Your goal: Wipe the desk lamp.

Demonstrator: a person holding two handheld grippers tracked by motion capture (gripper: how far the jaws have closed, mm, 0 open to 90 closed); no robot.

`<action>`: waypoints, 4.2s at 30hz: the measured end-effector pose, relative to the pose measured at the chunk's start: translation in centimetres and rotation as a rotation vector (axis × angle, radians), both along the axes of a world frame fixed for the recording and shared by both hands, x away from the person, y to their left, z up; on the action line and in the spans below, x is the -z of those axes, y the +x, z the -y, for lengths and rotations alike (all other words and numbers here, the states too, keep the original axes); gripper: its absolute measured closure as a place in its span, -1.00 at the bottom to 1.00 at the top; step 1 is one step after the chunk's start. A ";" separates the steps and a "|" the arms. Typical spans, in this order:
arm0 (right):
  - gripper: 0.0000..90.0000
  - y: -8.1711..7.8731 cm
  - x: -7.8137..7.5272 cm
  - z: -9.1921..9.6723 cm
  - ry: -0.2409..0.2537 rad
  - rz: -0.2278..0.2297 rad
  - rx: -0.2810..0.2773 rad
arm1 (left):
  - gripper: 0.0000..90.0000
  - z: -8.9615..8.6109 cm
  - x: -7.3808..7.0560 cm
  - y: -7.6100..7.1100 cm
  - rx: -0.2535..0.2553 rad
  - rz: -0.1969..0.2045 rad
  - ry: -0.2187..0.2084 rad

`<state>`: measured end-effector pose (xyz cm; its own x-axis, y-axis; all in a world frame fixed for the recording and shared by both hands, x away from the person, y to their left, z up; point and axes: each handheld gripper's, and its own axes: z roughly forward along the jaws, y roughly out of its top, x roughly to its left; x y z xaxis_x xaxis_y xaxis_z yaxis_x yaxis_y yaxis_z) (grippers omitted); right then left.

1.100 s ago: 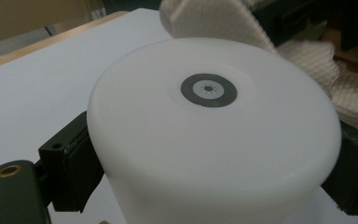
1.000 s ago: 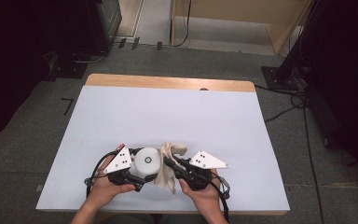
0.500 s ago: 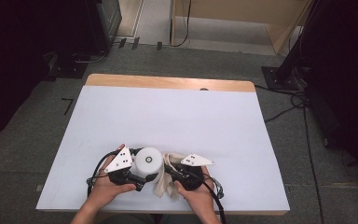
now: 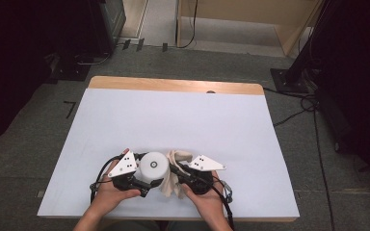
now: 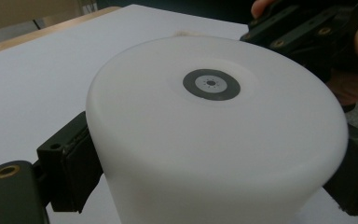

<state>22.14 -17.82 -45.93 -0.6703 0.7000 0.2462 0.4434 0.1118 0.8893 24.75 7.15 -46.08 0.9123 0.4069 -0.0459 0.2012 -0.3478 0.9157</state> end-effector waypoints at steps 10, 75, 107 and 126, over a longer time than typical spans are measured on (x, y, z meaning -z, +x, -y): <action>0.74 -0.5 -1.1 -0.2 -0.023 0.012 0.019 | -0.82 0.0 0.0 0.0 -0.003 0.003 0.005; 0.77 1.0 4.2 -0.8 -0.144 -0.175 -0.015 | -0.96 1.4 -1.8 -3.1 -0.276 -0.053 0.062; 0.79 0.2 3.2 -1.2 -0.069 -0.094 0.013 | -0.80 -0.3 -1.1 -0.3 0.026 0.009 0.015; 0.79 -1.2 -2.3 -0.5 0.045 0.072 0.002 | -0.80 -1.2 0.0 0.4 0.016 -0.068 -0.055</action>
